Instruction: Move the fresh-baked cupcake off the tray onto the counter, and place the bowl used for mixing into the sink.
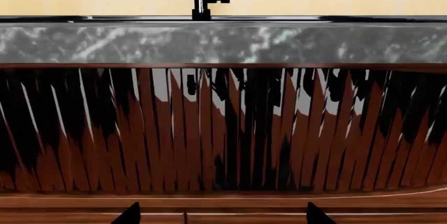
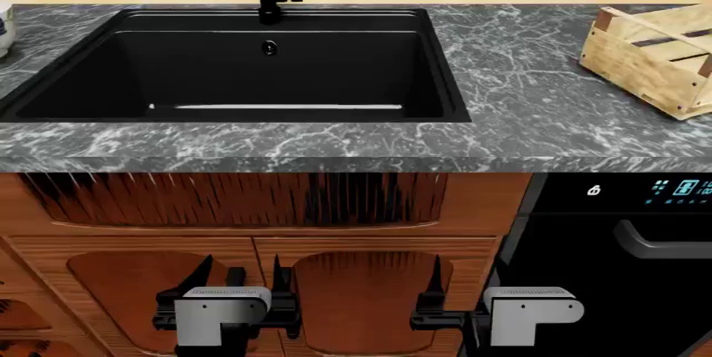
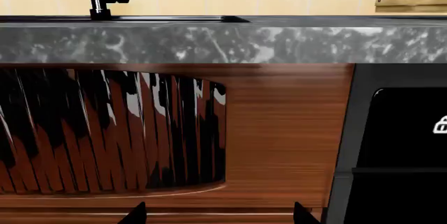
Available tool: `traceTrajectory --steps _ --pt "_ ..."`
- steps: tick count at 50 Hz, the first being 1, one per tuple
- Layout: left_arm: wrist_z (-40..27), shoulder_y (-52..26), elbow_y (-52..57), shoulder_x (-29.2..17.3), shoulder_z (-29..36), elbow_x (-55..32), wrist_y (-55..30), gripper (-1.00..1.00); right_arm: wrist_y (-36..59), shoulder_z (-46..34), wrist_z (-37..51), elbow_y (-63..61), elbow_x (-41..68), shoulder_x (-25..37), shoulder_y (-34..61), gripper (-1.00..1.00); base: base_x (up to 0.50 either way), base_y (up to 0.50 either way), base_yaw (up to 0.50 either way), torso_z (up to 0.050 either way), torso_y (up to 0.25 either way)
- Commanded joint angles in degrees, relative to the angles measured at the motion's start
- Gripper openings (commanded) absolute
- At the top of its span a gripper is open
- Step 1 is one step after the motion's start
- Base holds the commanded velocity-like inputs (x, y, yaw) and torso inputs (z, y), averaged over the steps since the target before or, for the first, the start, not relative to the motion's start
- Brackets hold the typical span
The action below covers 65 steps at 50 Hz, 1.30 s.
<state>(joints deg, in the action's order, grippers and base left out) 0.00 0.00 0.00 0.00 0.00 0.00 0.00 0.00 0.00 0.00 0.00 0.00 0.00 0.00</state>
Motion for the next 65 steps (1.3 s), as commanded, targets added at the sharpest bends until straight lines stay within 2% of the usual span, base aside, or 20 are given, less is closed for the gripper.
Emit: traceTrajectory --steps 1,14,65 --pt "-1.0 0.1 0.5 -0.9 0.8 -1.3 -0.6 1.00 -0.3 -1.2 1.1 0.1 0.9 0.9 0.0 1.00 0.00 0.00 0.00 0.000 0.000" --pt "-3.3 -0.1 -0.1 -2.9 3.3 -3.3 -0.6 1.00 0.6 -3.5 2.6 -0.2 4.3 3.0 -0.2 1.00 0.00 -0.01 0.00 0.000 0.000" --pt "-7.6 -0.2 0.3 -6.3 7.4 -6.5 -0.5 1.00 1.1 -7.7 7.0 0.7 7.0 6.4 0.6 1.00 0.00 -0.50 0.00 0.000 0.000"
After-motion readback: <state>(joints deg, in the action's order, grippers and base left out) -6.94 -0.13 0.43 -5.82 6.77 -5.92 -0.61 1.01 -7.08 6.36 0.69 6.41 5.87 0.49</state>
